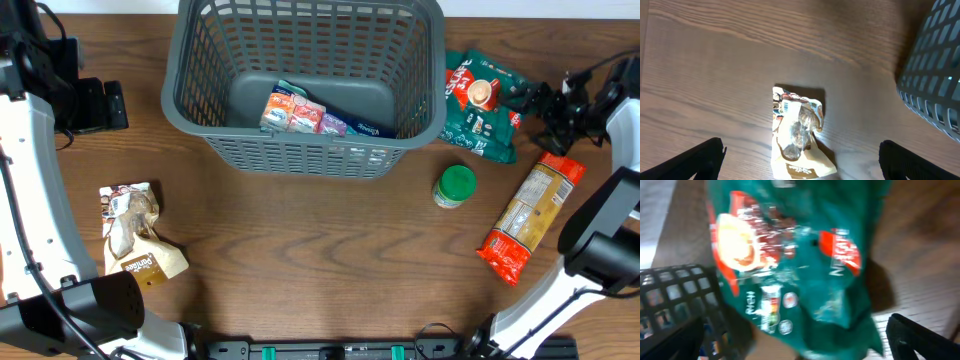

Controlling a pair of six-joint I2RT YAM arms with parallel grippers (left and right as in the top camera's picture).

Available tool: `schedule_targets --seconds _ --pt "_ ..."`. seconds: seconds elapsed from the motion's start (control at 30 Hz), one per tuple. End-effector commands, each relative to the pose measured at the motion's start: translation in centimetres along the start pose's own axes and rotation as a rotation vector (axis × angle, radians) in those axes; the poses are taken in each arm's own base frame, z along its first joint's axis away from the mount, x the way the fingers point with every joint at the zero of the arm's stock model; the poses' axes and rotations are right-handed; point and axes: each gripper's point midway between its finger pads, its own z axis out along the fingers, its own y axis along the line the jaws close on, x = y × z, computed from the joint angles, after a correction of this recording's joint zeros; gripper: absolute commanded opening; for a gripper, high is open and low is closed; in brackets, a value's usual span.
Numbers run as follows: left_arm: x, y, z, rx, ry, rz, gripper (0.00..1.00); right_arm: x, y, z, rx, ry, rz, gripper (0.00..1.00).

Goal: Pack container
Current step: 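Reach the right gripper to the green coffee pouch and grasp it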

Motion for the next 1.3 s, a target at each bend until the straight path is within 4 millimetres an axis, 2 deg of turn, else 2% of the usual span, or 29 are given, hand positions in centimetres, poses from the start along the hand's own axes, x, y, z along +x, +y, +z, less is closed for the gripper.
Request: schedule_targets --seconds 0.0,0.2,0.47,0.83,1.07,1.27 --pt "0.1 -0.3 0.0 0.002 0.003 0.007 0.98 -0.3 -0.1 -0.3 -0.022 -0.005 -0.042 0.99" --pt "-0.1 -1.4 -0.1 0.012 0.000 0.036 0.99 -0.2 -0.8 0.8 -0.018 0.013 -0.071 0.99" --pt "-0.1 -1.7 -0.1 0.015 -0.001 0.047 0.99 0.0 -1.4 3.8 -0.036 0.050 -0.128 0.99" --pt "-0.1 -1.7 -0.1 0.015 -0.001 0.048 0.99 -0.4 0.3 6.4 -0.130 0.043 -0.193 0.99" --pt "-0.1 -1.7 -0.1 0.015 -0.001 0.064 0.99 0.6 1.1 9.0 -0.134 0.086 -0.224 0.99" --pt "-0.1 -1.7 -0.1 0.015 -0.002 0.070 0.99 1.7 0.7 11.4 -0.106 0.127 -0.232 0.99"
